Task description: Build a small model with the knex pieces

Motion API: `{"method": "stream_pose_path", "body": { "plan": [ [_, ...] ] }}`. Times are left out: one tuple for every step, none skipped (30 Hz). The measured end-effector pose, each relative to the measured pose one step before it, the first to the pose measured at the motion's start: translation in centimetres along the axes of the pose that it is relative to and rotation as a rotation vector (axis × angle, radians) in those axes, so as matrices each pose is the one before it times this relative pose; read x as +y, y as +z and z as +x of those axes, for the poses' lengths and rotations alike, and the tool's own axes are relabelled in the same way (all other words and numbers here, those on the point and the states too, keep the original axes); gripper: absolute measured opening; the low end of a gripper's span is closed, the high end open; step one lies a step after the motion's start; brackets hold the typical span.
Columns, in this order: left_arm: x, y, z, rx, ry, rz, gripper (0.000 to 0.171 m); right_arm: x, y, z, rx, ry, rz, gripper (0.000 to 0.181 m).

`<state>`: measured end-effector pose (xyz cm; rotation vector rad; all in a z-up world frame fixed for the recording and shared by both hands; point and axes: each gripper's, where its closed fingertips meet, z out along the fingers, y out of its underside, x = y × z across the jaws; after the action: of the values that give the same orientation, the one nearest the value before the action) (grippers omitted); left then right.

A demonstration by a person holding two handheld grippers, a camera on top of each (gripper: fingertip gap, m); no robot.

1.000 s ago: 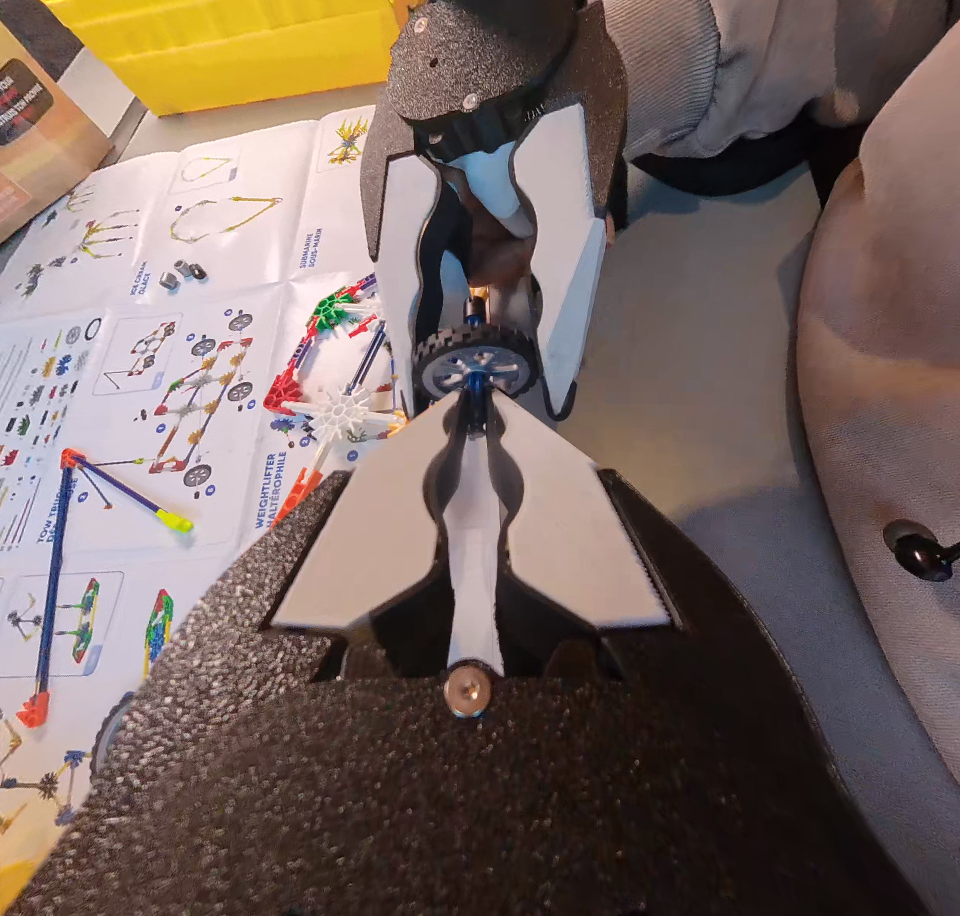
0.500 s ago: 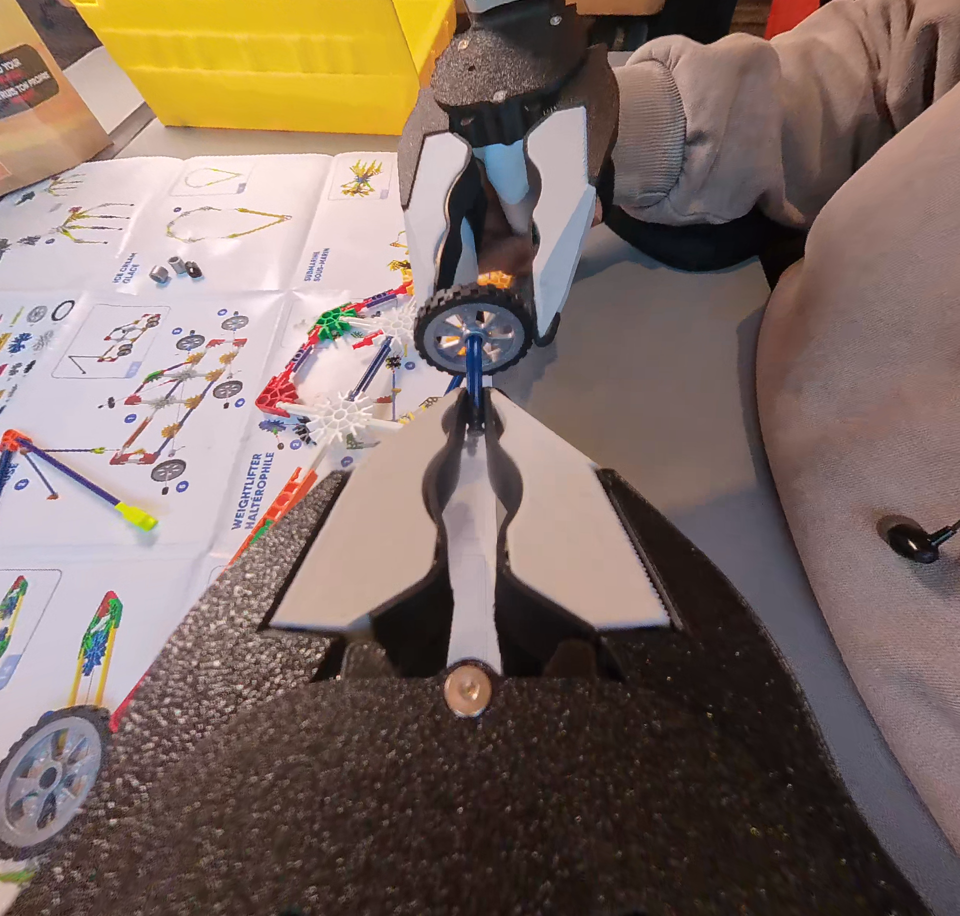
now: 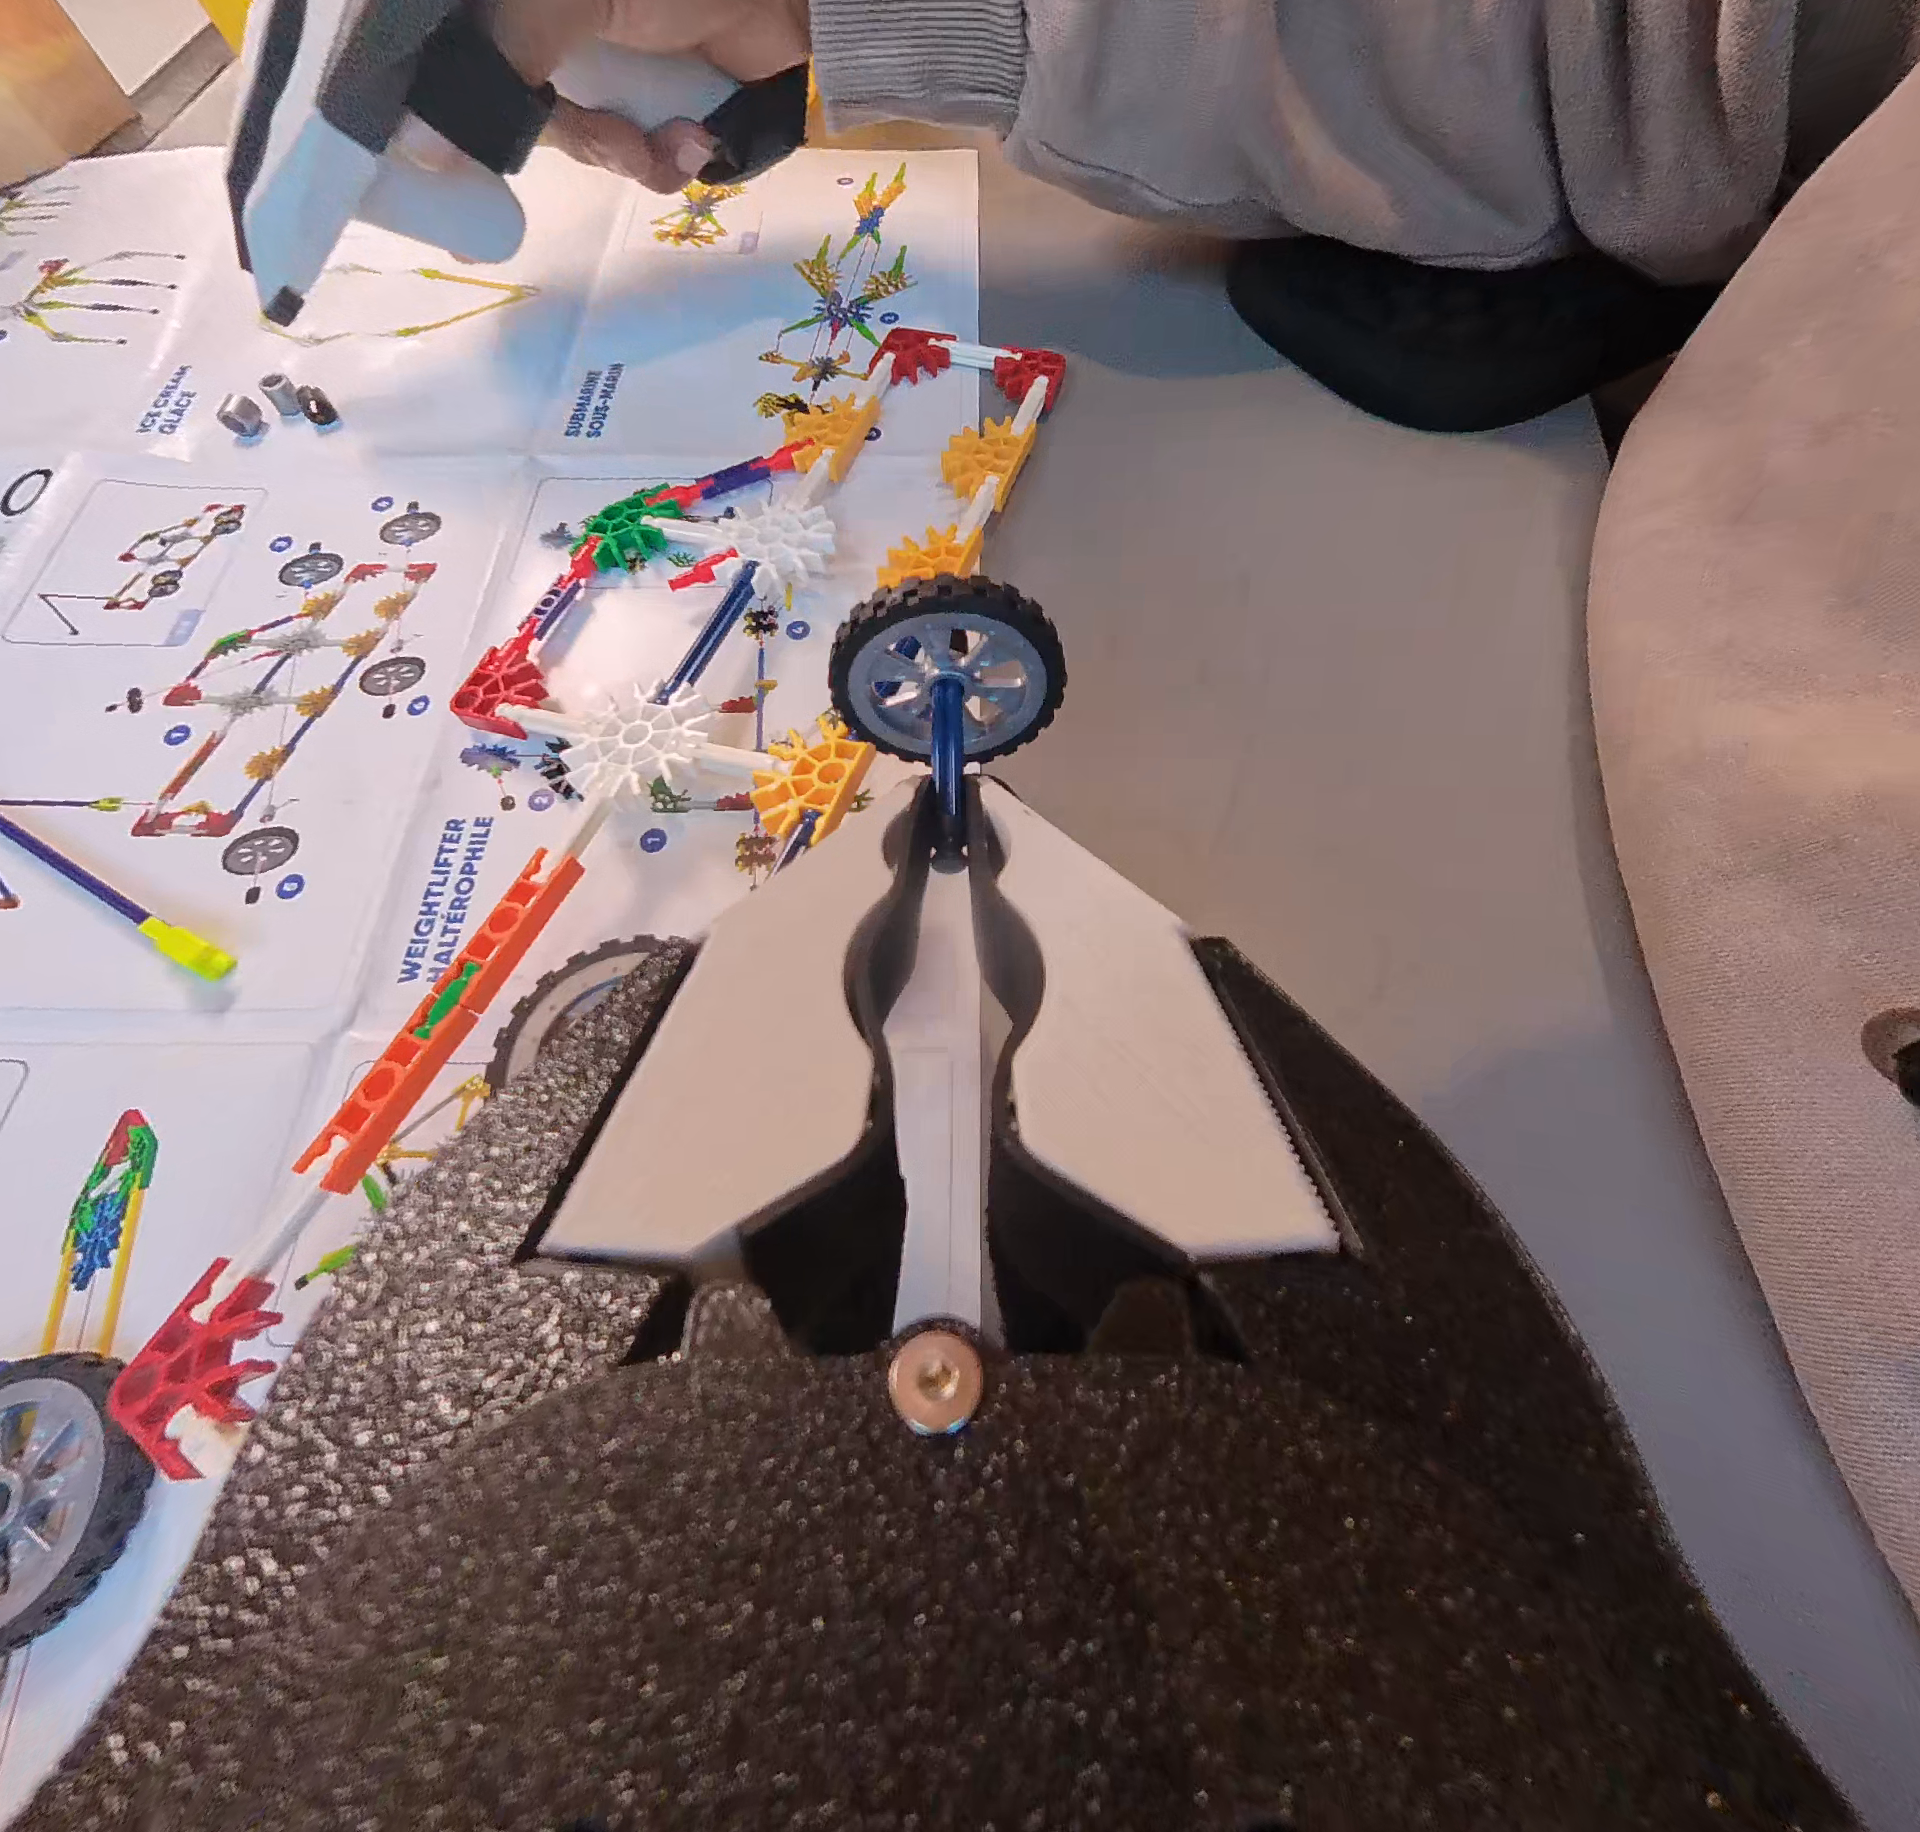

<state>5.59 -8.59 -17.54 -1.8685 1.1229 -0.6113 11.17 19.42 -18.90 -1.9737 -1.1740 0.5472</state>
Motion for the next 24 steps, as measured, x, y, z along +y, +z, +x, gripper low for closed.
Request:
{"method": "stream_pose_path", "body": {
  "plan": [
    [0.06, 0.013, -0.069, -0.0028, 0.0005, -0.0009, 0.003, -0.117, 0.614, 0.074, -0.0146, 0.0405, -0.018, 0.021],
    [0.037, -0.02, -0.058, -0.0016, -0.0022, 0.00114, 0.003, -0.031, 0.524, 0.123, -0.0026, 0.0206, -0.0219, 0.022],
    [0.025, -0.04, -0.046, 0.0002, -0.0029, 0.00127, 0.003, 0.153, 0.47, 0.075, 0.001, 0.0066, -0.0318, 0.022],
    [0.037, -0.022, -0.05, 0.0, -0.0021, 0.00133, 0.003, 0.308, 0.425, 0.047, 0.0015, 0.0058, -0.037, 0.022],
    [0.039, -0.018, -0.045, 0.0002, -0.0016, 0.00086, 0.003, 0.295, 0.376, 0.059, 0.0021, 0.0097, -0.0307, 0.022],
    [0.052, -0.01, -0.015, 0.0017, -0.0022, 0.00016, 0.003, 0.166, 0.322, 0.142, 0.0054, 0.0085, -0.0166, 0.022],
    [0.062, -0.006, -0.011, 0.0021, -0.002, 0.00009, 0.003, 0.046, 0.232, 0.185, 0.0082, 0.0069, -0.0065, 0.021],
    [0.073, -0.018, 0.0, 0.0023, -0.0008, -0.00037, 0.003, -0.168, 0.07, 0.023, -0.0015, -0.0024, 0.007, 0.019],
    [0.054, -0.027, -0.009, 0.0019, -0.0003, -0.00027, 0.003, -0.043, -0.002, -0.119, -0.0097, -0.0005, -0.0001, 0.01],
    [0.042, -0.033, -0.027, 0.0012, -0.0009, 0.00017, 0.003, 0.043, 0.008, -0.069, -0.004, -0.0046, -0.0029, 0.008],
    [0.054, -0.034, -0.066, 0.0, -0.0017, 0.00021, 0.003, 0.014, -0.05, -0.014, 0.001, -0.0083, 0.0005, 0.007],
    [0.046, -0.07, -0.147, -0.0034, -0.003, 0.00082, 0.003, -0.014, -0.087, 0.008, 0.0025, -0.0087, 0.0041, 0.006],
    [0.044, -0.088, -0.211, -0.0065, -0.0046, 0.0009, 0.003, -0.348, -0.272, 0.049, 0.007, -0.0107, 0.0262, 0.0],
    [0.0, -0.159, -0.308, -0.0115, -0.0057, 0.0026, 0.003, -0.761, -0.54, -0.244, -0.0048, -0.0169, 0.0481, 0.0],
    [-0.058, -0.206, -0.335, -0.0122, -0.0065, 0.00423, 0.003, -1.064, -0.821, -0.835, -0.0288, -0.0251, 0.0578, 0.0],
    [-0.07, -0.24, -0.305, -0.0095, -0.0061, 0.00387, 0.003, -1.163, -0.873, -1.276, -0.0417, -0.0328, 0.0527, 0.0],
    [-0.098, -0.236, -0.335, -0.0123, -0.0044, 0.00515, 0.003, -0.972, -0.717, -1.293, -0.0306, -0.0339, 0.0346, 0.0],
    [-0.107, -0.227, -0.265, -0.0085, -0.0034, 0.00535, 0.003, -0.43, -0.422, -0.888, -0.0048, -0.0308, -0.0006, 0.0],
    [-0.099, -0.179, -0.131, -0.0015, -0.0038, 0.00523, 0.003, -0.032, -0.195, -0.54, 0.0085, -0.038, -0.0186, 0.0],
    [-0.114, -0.126, -0.086, -0.0012, -0.0038, 0.00581, 0.003, -0.064, -0.108, -0.068, 0.0267, -0.0309, -0.0066, 0.0],
    [-0.075, -0.085, -0.039, -0.0016, -0.0015, 0.00309, 0.003, 0.004, -0.036, -0.024, 0.0103, -0.0124, -0.0023, 0.0],
    [-0.034, -0.036, 0.005, -0.002, 0.0028, -0.00031, 0.003, 0.077, 0.034, 0.076, -0.0021, 0.0121, -0.0004, 0.0],
    [-0.023, -0.02, 0.024, -0.0035, 0.0057, -0.00118, 0.003, 0.079, 0.057, 0.408, 0.0065, 0.0261, 0.0052, 0.0],
    [-0.063, -0.007, 0.064, -0.0021, 0.0063, -0.00033, 0.003, 0.164, 0.08, 0.497, 0.008, 0.0266, 0.0017, 0.0]
  ]
}}
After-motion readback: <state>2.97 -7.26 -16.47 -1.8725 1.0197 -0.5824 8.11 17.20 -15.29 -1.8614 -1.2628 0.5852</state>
